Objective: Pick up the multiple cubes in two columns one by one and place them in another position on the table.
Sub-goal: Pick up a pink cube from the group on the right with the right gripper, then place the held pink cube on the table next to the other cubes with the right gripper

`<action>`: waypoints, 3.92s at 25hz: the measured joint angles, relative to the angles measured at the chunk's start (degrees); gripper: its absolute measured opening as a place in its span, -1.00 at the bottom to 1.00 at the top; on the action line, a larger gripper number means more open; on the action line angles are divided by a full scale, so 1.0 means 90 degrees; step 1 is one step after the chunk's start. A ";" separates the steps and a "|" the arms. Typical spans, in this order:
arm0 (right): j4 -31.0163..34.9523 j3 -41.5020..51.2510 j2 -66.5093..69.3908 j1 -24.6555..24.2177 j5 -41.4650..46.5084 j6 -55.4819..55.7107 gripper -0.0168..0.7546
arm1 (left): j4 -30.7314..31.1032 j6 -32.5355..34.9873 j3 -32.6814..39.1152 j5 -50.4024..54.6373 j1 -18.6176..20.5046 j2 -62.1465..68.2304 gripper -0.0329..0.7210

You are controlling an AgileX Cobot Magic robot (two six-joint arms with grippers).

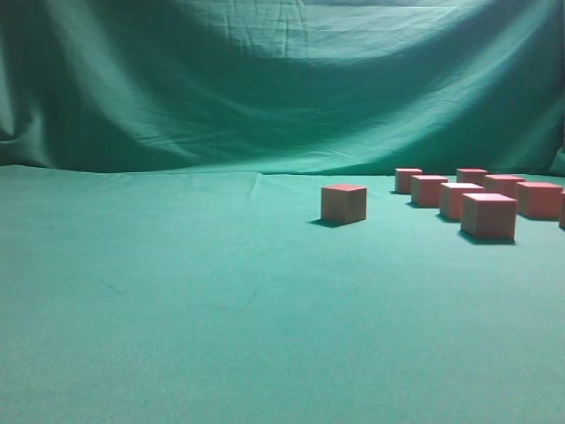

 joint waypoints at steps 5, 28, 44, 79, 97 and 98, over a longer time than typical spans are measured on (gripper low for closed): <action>-0.0011 0.0000 0.0167 0.0000 -0.0203 -0.0016 0.17 | 0.0000 0.0000 0.0000 0.0000 0.0000 0.0000 -0.91; 0.2726 -0.3338 -0.0066 0.0086 0.2648 -0.4223 -0.28 | 0.0000 0.0000 0.0000 0.0000 0.0000 0.0000 -0.91; 0.0771 -0.6682 0.2477 0.2648 0.3212 -0.5525 -0.28 | 0.0000 0.0000 0.0000 0.0000 0.0000 0.0000 -0.91; 0.0175 -0.7197 0.4307 0.2757 0.2385 -0.6496 -0.28 | 0.0000 0.0000 0.0000 0.0000 0.0000 0.0000 -0.91; 0.0524 -0.7197 0.4522 0.2746 0.2451 -0.6962 -0.28 | 0.0000 0.0000 0.0000 0.0000 0.0000 0.0000 -0.91; 0.0524 -0.7197 0.4526 0.2746 0.2451 -0.6972 -0.28 | 0.0000 0.0000 0.0000 0.0000 0.0000 0.0000 -0.91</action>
